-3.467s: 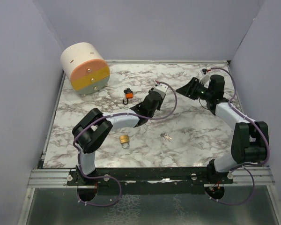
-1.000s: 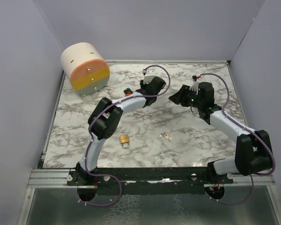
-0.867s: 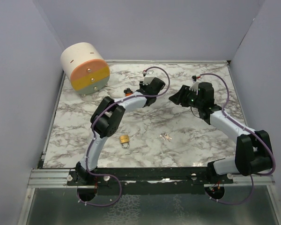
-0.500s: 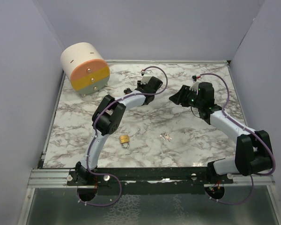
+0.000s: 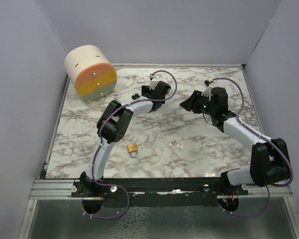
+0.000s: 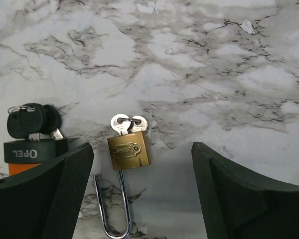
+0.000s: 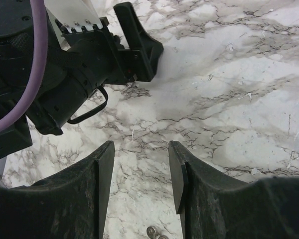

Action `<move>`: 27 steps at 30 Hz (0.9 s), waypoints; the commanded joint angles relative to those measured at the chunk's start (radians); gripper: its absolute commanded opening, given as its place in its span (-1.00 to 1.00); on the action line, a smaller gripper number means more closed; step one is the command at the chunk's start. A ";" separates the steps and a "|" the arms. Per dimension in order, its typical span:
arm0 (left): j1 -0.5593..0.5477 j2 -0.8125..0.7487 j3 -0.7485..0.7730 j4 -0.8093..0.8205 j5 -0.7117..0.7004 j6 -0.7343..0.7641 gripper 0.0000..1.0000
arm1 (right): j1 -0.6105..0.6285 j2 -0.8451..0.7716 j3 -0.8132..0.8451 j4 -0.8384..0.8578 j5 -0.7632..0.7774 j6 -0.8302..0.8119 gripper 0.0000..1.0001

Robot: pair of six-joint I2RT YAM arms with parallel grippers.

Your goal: Unlock with the key

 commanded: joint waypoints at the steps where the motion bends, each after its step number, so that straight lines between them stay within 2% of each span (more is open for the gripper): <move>1: -0.001 -0.044 -0.043 0.010 0.089 -0.023 0.88 | -0.005 -0.002 0.000 -0.003 0.001 -0.021 -0.03; 2: -0.001 -0.051 -0.052 0.018 0.087 -0.024 0.97 | -0.005 -0.005 0.001 -0.008 0.005 -0.022 -0.03; 5: -0.001 -0.089 -0.067 0.024 0.088 -0.032 0.98 | -0.005 -0.026 -0.017 -0.008 0.007 -0.038 0.10; 8: -0.001 -0.172 -0.107 0.067 0.105 -0.031 0.98 | -0.005 -0.077 -0.069 0.029 0.013 -0.072 0.49; 9: -0.001 -0.209 -0.123 0.093 0.113 -0.024 0.98 | -0.005 -0.089 -0.086 0.051 0.013 -0.080 0.69; 10: -0.001 -0.244 -0.135 0.112 0.126 -0.018 0.98 | -0.005 -0.091 -0.089 0.056 0.002 -0.092 0.77; 14: -0.001 -0.392 -0.153 0.140 0.200 0.015 0.98 | -0.001 -0.025 0.020 -0.120 -0.084 -0.170 0.83; 18: -0.001 -0.545 -0.248 0.127 0.336 -0.024 0.98 | 0.041 -0.016 0.051 -0.297 -0.003 -0.230 0.84; 22: -0.006 -0.745 -0.520 0.146 0.433 -0.139 0.85 | 0.074 -0.091 -0.019 -0.361 0.040 -0.229 0.84; 25: -0.009 -0.903 -0.754 0.182 0.450 -0.184 0.83 | 0.108 -0.127 -0.060 -0.400 0.060 -0.191 0.79; 27: -0.012 -0.982 -0.842 0.129 0.433 -0.194 0.84 | 0.151 -0.130 -0.079 -0.424 0.077 -0.176 0.72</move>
